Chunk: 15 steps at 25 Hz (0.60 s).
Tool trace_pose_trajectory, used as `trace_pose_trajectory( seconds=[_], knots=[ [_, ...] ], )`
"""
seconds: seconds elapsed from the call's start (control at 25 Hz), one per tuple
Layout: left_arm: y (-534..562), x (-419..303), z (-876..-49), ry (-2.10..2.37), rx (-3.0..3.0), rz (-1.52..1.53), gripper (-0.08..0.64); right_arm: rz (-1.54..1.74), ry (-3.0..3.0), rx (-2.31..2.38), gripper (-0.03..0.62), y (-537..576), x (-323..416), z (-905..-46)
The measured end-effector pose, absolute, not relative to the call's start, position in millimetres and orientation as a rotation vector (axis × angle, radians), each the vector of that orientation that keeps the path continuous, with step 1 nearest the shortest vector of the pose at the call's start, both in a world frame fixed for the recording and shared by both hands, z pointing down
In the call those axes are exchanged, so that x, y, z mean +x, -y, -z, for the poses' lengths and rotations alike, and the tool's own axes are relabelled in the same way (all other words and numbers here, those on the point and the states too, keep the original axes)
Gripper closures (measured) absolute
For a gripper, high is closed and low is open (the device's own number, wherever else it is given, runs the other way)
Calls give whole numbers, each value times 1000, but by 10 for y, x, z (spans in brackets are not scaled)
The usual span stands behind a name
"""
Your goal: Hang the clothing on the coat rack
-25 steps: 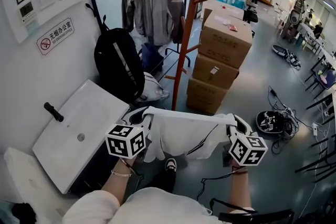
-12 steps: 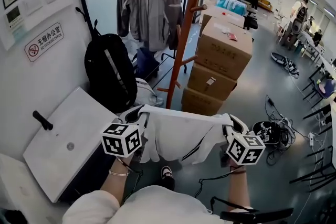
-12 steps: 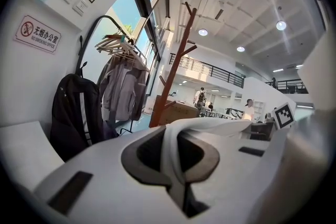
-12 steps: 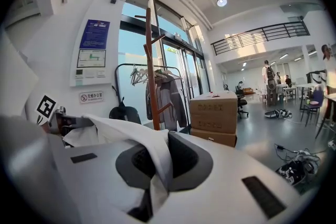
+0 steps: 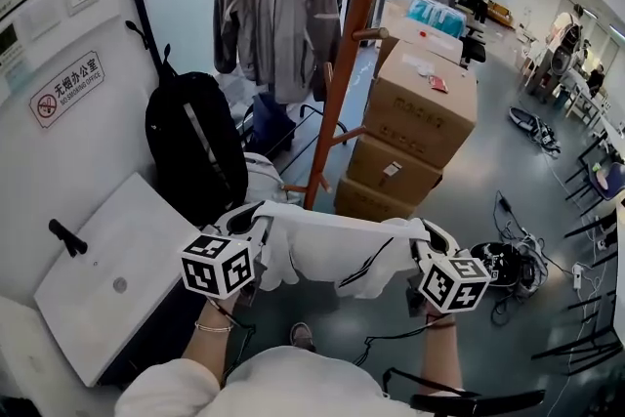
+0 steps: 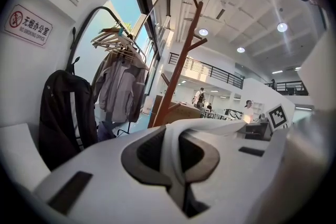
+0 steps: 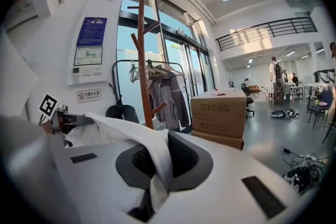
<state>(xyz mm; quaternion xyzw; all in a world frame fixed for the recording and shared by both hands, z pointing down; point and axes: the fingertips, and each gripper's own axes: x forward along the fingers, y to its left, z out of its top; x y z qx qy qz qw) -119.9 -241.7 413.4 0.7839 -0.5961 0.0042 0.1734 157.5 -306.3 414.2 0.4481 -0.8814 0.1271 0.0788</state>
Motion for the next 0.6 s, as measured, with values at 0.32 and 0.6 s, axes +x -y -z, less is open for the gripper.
trace_pose_trajectory(
  seconds=[0.32, 0.6],
  knots=[
    [2749, -1374, -4155, 1706, 2205, 10, 541, -350, 2645, 1176, 565, 3530, 1359, -4134],
    [2840, -1510, -4353, 1737, 2152, 31, 541, -366, 2669, 1027, 565, 3727, 1157, -4271]
  ],
)
